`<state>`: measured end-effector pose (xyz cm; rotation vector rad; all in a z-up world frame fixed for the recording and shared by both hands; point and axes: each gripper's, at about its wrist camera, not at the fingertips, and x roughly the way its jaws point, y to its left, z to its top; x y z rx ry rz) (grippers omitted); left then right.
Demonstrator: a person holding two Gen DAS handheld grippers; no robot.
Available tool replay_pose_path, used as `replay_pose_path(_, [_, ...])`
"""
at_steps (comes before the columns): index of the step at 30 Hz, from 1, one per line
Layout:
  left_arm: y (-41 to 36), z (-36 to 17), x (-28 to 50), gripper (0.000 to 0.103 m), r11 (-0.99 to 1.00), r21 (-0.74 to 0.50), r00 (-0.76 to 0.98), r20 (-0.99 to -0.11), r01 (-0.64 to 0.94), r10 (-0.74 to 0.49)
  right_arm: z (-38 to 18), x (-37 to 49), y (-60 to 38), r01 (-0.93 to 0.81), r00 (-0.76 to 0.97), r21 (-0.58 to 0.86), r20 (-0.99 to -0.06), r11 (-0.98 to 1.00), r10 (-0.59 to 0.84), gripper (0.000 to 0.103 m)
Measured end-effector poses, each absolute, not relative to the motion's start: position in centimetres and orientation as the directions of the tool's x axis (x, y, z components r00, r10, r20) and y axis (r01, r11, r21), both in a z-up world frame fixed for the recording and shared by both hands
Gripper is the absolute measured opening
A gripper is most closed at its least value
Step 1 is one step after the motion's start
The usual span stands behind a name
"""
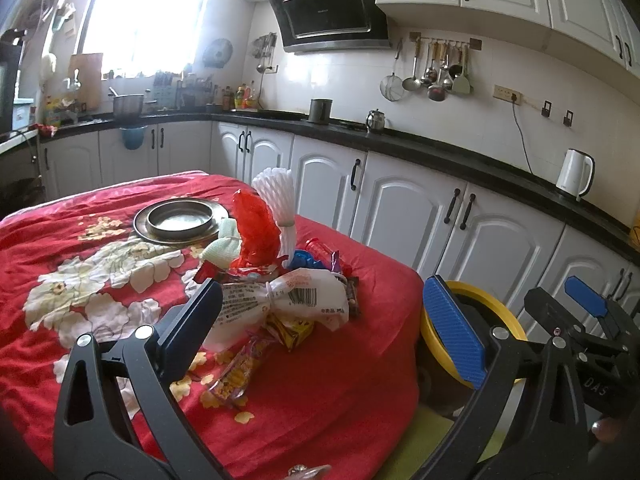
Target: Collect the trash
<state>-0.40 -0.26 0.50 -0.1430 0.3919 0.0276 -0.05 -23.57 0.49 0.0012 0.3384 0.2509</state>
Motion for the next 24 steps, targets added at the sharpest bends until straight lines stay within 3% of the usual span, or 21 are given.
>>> replay_pose_path(24, [6.1,0.2,0.9,0.092,0.965,-0.206,0.899,-0.434,-0.161,0.057,-0.4,2.7,-18.8,-0.480,0.805,0.016,-0.388,0.877,0.448,0.097])
